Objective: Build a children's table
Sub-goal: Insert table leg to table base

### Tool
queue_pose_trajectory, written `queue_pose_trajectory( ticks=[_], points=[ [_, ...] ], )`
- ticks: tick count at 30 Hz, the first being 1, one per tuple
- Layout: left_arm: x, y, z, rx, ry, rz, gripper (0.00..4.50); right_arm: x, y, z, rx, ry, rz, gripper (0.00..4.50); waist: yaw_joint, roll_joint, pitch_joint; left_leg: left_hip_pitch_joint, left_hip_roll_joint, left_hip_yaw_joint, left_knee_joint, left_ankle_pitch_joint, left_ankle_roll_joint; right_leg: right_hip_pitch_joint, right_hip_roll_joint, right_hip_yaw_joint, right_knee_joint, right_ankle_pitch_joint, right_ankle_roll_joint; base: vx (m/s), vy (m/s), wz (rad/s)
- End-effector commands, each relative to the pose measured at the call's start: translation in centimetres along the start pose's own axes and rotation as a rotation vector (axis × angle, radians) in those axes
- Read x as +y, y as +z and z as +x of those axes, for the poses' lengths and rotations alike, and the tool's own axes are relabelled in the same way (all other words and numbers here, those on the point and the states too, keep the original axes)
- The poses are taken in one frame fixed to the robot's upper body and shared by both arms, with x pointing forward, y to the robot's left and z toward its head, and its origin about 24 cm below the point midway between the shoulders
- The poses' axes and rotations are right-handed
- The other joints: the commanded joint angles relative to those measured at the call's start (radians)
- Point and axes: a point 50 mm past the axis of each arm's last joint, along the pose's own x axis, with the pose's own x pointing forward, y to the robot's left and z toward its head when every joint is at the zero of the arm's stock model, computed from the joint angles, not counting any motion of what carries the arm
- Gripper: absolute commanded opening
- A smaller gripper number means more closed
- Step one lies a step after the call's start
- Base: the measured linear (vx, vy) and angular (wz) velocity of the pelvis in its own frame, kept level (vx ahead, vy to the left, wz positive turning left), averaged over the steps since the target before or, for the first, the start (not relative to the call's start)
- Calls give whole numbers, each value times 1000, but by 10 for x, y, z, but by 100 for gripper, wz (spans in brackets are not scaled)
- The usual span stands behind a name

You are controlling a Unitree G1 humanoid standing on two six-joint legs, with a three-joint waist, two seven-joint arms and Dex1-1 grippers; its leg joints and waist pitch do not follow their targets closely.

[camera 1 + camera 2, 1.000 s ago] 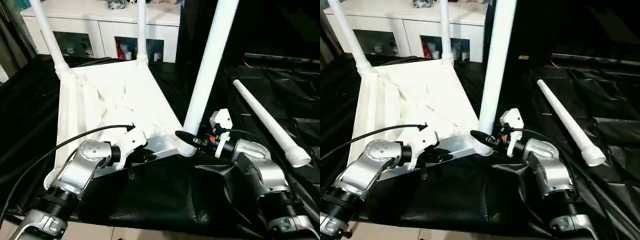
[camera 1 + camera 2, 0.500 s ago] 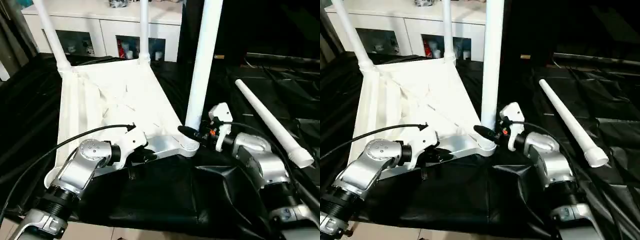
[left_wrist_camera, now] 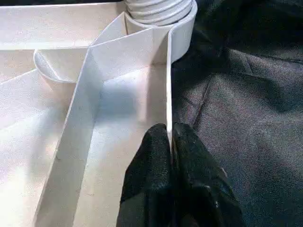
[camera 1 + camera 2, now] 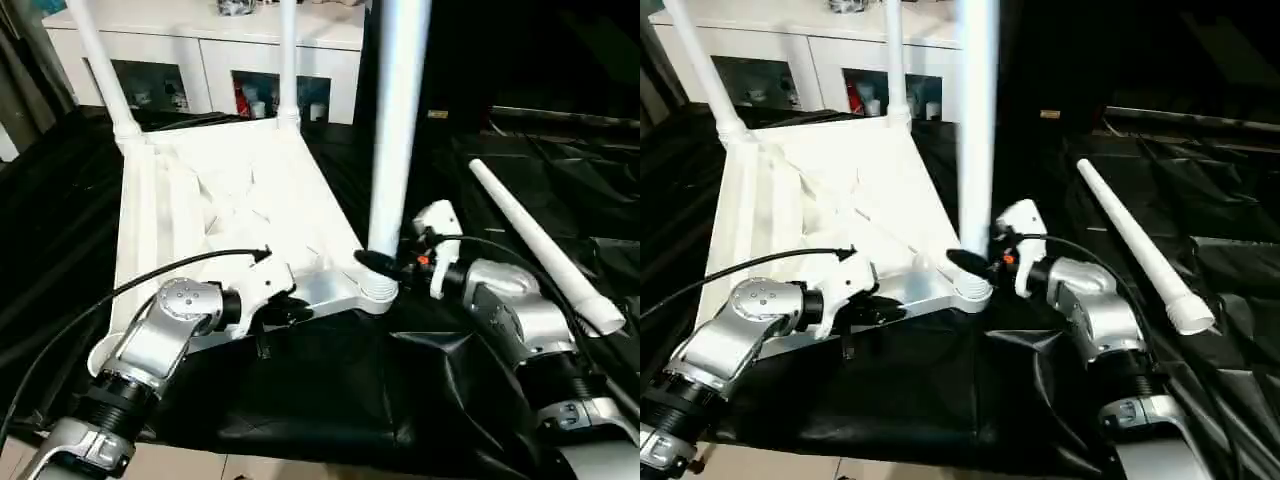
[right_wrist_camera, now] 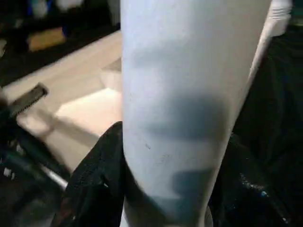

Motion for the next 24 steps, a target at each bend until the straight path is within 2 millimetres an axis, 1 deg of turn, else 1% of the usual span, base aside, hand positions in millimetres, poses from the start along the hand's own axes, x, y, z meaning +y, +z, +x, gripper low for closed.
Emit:
queue_pose_trajectory(
  ticks=[1,2,3,5,6,7,8,9,10,11,12,13,14,15,19,20,21,24],
  points=[
    [6,15,-4,-58,20,54,0,-10,-27,-13,74,-118,88,190,0,-3,-49,9,85,-28,-98,-180,21,31,-88,58,-91,-171,-262,0,0,0],
    [7,15,-4,-58,20,54,0,-10,-28,-14,64,-128,95,190,-1,-3,-49,8,85,-29,-99,-184,20,32,-88,57,-91,-173,-263,0,0,0],
    [7,15,-4,-58,21,55,0,-11,-32,-16,32,-162,120,190,-1,2,-48,9,85,-28,-100,-192,14,30,-88,58,-93,-176,-262,0,0,0],
    [8,16,-4,-58,23,56,0,-10,-34,-17,2,-185,141,190,0,0,-49,8,85,-29,-101,-195,11,32,-89,58,-92,-177,-260,0,0,0],
    [9,16,-4,-59,26,59,0,-9,-38,-18,-44,-223,160,190,2,11,-49,9,85,-31,-102,-205,5,30,-90,59,-92,-181,-260,0,0,0],
    [9,16,-4,-59,26,59,0,-9,-38,-18,-49,-230,160,190,0,9,-48,11,86,-28,-103,-212,3,27,-89,59,-96,-183,-258,0,0,0],
    [10,17,-4,-60,28,60,0,-8,-41,-19,-69,-257,157,190,-1,6,-49,9,86,-29,-103,-215,0,28,-89,59,-94,-181,-257,0,0,0],
    [10,17,-4,-60,29,62,0,-7,-44,-20,-90,-286,158,190,0,6,-49,11,86,-29,-104,-213,-4,28,-88,59,-93,-171,-256,0,0,0],
    [10,17,-4,-60,30,62,0,-6,-46,-21,-98,-299,149,190,0,9,-49,10,86,-30,-105,-217,-8,28,-88,58,-93,-163,-256,0,0,0],
    [10,17,-4,-60,30,62,0,-6,-46,-21,-98,-299,149,190,-1,9,-49,10,86,-30,-106,-223,-10,28,-88,58,-93,-165,-257,0,0,0],
    [11,17,-4,-60,31,64,0,-5,-49,-22,-104,-322,120,190,-1,13,-48,11,86,-30,-107,-232,-12,28,-88,58,-93,-171,-257,0,0,0],
    [11,17,-4,-60,32,64,0,-4,-50,-22,-105,-331,98,190,-1,11,-46,13,86,-29,-107,-249,-16,24,-87,59,-97,-186,-254,0,0,0],
    [12,18,-4,-60,32,65,0,-3,-51,-22,-101,-336,66,190,1,16,-47,12,86,-31,-108,-254,-20,25,-89,59,-96,-189,-253,0,0,0],
    [12,18,-4,-59,32,66,0,-1,-51,-23,-104,-340,40,190,0,13,-47,11,86,-30,-108,-258,-24,26,-88,59,-97,-191,-246,0,0,0],
    [12,18,-3,-59,30,67,0,4,-52,-24,-127,-335,-32,190,1,13,-46,12,87,-31,-110,-263,-20,26,-88,61,-98,-193,-242,0,0,0],
    [12,18,-3,-59,30,67,0,5,-53,-24,-133,-335,-36,190,2,10,-46,11,86,-29,-110,-258,-18,26,-88,60,-99,-188,-241,0,0,0],
    [12,18,-3,-59,30,68,0,6,-54,-25,-138,-335,-34,190,1,12,-47,10,87,-30,-111,-249,-13,28,-87,60,-97,-174,-243,0,0,0],
    [12,18,-3,-60,32,68,0,7,-56,-28,-140,-332,-39,190,2,12,-49,12,87,-27,-110,-229,0,28,-86,60,-96,-134,-252,0,0,0]
  ],
)
